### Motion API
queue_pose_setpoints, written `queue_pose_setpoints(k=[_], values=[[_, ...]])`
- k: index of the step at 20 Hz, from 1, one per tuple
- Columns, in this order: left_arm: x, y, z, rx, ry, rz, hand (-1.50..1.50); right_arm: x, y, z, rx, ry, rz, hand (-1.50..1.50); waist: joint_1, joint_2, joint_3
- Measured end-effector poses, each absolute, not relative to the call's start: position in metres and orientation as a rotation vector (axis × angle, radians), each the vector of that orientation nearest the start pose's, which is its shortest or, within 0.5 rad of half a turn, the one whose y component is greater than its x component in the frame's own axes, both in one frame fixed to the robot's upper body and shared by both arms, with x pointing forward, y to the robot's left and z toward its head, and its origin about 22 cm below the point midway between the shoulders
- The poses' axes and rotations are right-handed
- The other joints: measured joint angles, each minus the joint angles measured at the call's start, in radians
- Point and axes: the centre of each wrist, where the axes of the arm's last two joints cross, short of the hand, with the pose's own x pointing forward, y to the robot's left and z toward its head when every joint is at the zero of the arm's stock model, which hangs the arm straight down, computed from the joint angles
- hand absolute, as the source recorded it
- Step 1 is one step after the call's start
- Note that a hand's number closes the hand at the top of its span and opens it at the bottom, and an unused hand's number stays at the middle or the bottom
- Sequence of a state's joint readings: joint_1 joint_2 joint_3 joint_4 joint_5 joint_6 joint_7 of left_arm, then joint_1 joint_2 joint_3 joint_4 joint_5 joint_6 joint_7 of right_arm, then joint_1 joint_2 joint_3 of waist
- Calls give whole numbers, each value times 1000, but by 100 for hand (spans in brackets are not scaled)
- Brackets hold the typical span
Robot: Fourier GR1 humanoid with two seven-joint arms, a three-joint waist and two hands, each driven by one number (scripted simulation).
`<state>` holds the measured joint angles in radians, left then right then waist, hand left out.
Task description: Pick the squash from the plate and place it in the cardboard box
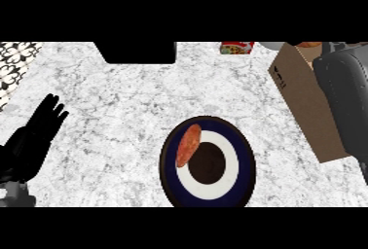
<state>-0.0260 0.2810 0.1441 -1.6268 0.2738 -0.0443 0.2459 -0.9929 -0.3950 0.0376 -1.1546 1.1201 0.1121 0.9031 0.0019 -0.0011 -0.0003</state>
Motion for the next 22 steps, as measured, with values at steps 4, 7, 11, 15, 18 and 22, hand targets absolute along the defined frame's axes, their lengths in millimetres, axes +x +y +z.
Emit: queue_pose_setpoints(k=[4,7,11,15,18,22], values=[[246,320,56,51,-1444,42,0,413,-230,241,-1552,-1021,478,150,3,1,0],[241,319,52,50,-1443,42,0,417,-253,225,-1553,-1030,478,150,6,2,0],[243,317,52,53,-1443,42,0,420,-277,204,-1544,-1040,483,150,7,3,1],[246,318,55,54,-1451,44,0,421,-301,179,-1520,-1045,484,150,8,4,0],[248,318,57,46,-1449,41,0,422,-315,160,-1463,-1037,477,150,10,5,1],[246,322,55,44,-1451,36,0,423,-332,136,-1367,-950,449,-150,16,7,1]])
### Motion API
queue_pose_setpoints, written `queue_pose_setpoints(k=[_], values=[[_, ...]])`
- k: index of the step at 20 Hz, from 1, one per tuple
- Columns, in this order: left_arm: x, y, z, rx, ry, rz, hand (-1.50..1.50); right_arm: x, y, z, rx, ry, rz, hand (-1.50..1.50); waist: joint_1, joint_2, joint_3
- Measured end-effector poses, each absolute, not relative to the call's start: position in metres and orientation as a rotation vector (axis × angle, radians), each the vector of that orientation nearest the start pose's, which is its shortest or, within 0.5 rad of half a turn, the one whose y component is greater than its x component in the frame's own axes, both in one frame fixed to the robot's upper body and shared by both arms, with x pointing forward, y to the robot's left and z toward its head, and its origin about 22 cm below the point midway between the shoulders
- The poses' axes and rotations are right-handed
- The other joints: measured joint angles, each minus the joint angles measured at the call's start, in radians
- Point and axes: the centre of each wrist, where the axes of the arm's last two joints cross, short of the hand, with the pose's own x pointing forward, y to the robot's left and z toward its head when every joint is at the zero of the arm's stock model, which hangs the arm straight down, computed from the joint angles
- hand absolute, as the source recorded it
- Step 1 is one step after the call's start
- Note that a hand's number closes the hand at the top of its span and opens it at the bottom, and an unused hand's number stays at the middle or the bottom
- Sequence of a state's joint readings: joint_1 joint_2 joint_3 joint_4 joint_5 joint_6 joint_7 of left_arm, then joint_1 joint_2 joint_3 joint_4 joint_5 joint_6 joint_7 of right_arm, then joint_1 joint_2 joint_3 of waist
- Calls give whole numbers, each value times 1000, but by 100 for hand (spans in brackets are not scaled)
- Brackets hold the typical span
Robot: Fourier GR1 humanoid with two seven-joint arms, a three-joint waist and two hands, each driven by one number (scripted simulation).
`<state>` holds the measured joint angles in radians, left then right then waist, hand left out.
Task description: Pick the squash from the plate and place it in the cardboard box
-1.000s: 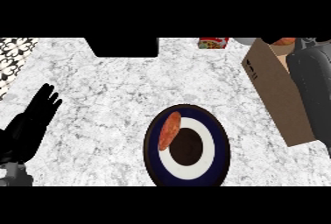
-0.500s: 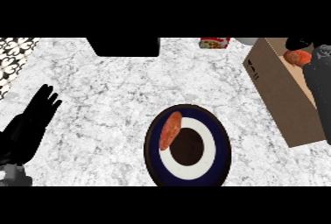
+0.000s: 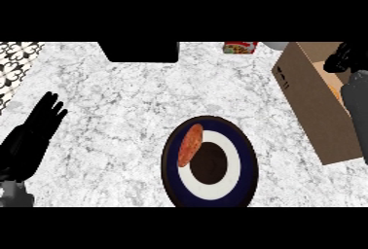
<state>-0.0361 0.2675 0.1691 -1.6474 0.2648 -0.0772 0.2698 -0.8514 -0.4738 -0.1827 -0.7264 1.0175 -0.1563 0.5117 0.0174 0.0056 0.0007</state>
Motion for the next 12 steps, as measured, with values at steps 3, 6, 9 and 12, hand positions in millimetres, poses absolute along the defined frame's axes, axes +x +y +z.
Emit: queue_pose_setpoints(k=[3,6,9,12], values=[[247,320,53,42,-1447,35,0,419,-343,117,-1303,-898,401,-150,-2,-3,-2],[246,323,53,40,-1444,40,0,416,-352,107,-1245,-906,408,-150,-4,-6,-4],[245,319,54,40,-1444,42,0,413,-355,95,-1219,-968,396,-150,-3,-4,-2],[246,317,51,45,-1442,42,0,410,-353,90,-1222,-1081,294,-150,-7,-4,-1]])
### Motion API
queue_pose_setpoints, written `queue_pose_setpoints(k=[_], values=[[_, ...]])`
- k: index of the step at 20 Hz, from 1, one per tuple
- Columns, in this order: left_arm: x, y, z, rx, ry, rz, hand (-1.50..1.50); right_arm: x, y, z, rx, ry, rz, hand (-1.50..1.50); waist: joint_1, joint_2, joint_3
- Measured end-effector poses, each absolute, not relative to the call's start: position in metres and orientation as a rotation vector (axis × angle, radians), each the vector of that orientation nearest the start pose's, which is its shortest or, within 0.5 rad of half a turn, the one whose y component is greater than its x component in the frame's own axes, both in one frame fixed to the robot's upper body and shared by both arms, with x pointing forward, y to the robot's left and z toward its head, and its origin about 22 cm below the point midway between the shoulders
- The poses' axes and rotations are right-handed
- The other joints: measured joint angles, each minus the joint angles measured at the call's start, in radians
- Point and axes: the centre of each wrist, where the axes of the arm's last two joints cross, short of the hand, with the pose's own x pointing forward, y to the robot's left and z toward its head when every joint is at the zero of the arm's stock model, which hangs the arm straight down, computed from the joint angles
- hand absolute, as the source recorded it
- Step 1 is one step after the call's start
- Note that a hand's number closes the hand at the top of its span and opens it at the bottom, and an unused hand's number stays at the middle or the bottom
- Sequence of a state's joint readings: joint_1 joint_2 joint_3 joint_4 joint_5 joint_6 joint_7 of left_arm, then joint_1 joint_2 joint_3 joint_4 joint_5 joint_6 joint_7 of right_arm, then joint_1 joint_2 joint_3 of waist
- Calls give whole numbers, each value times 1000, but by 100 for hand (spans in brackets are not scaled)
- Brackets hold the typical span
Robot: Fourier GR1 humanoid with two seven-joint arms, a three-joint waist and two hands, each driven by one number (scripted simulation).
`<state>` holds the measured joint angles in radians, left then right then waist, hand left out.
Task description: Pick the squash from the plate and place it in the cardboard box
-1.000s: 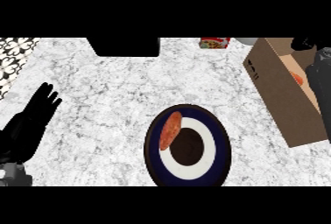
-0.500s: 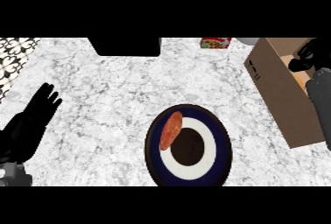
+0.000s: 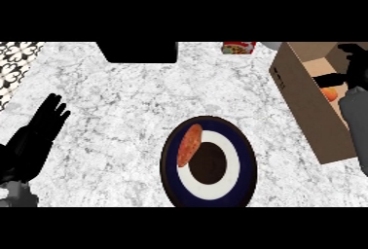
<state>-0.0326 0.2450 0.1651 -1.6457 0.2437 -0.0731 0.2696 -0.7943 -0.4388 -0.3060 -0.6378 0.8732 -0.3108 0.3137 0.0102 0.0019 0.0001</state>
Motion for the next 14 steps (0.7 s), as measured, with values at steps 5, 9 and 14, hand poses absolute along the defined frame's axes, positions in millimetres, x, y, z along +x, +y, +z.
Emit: queue_pose_setpoints(k=[5,9,14], values=[[246,318,52,51,-1440,52,0,408,-358,104,-1200,-1258,-7,-150,-9,-2,1],[243,321,52,57,-1435,58,0,393,-381,113,-1160,-1341,-172,-150,-17,-5,0],[241,321,48,61,-1436,55,0,357,-417,116,-1133,-1378,-303,-150,-23,-6,0]])
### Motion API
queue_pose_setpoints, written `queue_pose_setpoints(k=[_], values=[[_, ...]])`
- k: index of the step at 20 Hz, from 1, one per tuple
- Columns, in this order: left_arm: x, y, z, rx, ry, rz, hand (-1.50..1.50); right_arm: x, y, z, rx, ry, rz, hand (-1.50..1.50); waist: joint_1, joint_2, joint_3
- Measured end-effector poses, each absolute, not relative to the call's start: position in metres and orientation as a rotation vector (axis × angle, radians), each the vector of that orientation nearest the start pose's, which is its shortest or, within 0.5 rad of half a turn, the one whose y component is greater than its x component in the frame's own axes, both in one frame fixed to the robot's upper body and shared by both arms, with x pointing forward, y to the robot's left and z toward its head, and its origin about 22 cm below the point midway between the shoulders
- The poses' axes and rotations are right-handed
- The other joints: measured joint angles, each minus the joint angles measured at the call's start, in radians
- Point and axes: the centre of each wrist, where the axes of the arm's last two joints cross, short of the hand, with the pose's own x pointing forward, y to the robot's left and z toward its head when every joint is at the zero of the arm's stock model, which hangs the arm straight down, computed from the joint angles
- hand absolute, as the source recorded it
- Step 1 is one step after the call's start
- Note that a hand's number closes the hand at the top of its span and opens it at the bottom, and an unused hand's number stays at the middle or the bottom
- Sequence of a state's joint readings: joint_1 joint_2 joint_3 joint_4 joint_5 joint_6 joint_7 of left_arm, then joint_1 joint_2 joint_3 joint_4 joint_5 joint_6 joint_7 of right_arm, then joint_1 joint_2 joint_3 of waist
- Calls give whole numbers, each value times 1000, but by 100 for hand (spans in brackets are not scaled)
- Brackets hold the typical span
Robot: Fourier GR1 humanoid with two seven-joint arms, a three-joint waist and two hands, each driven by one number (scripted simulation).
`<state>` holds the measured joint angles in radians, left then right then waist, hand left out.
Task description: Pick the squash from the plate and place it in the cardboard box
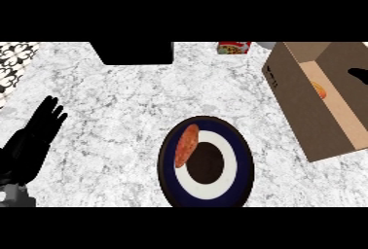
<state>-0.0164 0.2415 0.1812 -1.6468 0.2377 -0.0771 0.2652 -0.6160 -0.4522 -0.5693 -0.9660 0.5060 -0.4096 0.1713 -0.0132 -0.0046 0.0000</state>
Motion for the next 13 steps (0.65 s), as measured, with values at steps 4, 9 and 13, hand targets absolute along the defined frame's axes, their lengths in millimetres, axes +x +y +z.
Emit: queue_pose_setpoints(k=[4,9,13], values=[[239,325,48,63,-1434,61,0,323,-445,120,-1104,-1400,-356,-150,2,0,0],[238,323,51,68,-1435,52,0,283,-472,118,-1078,-1423,-345,-150,6,2,0],[244,320,56,66,-1436,52,0,258,-480,114,-1073,-1428,-325,-150,8,3,0]])
